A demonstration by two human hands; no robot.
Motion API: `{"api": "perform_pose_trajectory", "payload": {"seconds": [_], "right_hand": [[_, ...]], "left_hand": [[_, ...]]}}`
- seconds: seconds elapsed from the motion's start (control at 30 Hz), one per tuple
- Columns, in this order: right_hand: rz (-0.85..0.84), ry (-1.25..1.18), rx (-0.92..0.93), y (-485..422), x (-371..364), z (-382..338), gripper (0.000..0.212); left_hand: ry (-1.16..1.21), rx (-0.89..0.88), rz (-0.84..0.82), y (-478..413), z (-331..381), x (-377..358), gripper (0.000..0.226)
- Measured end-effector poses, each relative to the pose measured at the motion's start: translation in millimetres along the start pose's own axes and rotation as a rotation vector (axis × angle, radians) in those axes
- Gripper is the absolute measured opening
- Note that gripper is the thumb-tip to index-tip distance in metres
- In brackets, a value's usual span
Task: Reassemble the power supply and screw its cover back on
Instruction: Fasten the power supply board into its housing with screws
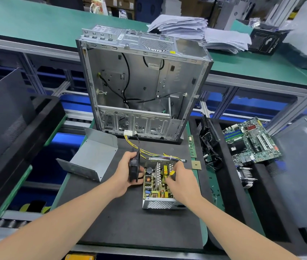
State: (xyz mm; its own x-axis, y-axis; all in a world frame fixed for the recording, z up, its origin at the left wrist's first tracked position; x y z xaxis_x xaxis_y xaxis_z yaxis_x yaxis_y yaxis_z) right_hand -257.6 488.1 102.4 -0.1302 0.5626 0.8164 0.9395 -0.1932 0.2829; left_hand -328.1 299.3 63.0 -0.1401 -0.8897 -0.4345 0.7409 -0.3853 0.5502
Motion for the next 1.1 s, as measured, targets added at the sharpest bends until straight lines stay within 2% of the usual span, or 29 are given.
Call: {"api": "perform_pose_trajectory", "payload": {"seconds": [0.43, 0.67, 0.73, 0.8, 0.9, 1.1], "right_hand": [[0.024, 0.030, 0.003, 1.1, -2.1, 0.6, 0.022], [-0.070, 0.015, 0.003, -3.8, 14.3, 7.4, 0.033], [-0.066, 0.043, 0.007, -6.3, 16.4, 6.2, 0.029], [-0.053, 0.050, 0.017, -8.1, 15.2, 5.2, 0.022], [-0.036, 0.019, 0.047, -7.3, 13.8, 7.6, 0.022], [-0.051, -0.020, 0.095, -4.8, 15.5, 15.1, 0.030]], "left_hand": [[-0.011, -0.020, 0.000, -3.3, -1.3, -1.4, 0.043], [-0.057, -0.040, -0.034, -7.0, 2.8, 5.1, 0.062], [-0.032, -0.045, -0.055, -4.0, 3.6, -1.0, 0.059], [-0.056, -0.051, -0.056, -4.9, 2.8, -4.4, 0.067], [-0.101, -0.068, -0.049, -7.5, 2.3, -6.0, 0.077], [-0.104, -0.072, -0.037, -6.5, 3.8, -4.8, 0.068]]}}
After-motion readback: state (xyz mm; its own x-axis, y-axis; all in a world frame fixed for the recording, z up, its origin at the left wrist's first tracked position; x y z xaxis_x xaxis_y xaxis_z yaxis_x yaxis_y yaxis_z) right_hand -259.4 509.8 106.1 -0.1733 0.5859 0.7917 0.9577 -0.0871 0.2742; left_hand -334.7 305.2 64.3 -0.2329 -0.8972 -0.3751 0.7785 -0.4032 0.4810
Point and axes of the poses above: each hand's wrist, its own y-axis away from the middle knuckle, its own x-axis out of the back of the hand, z = x × y, the point moved 3 cm from there along -y, towards the middle knuckle, and after that the axes turned 8 degrees about -z, right-handed, at the moved point
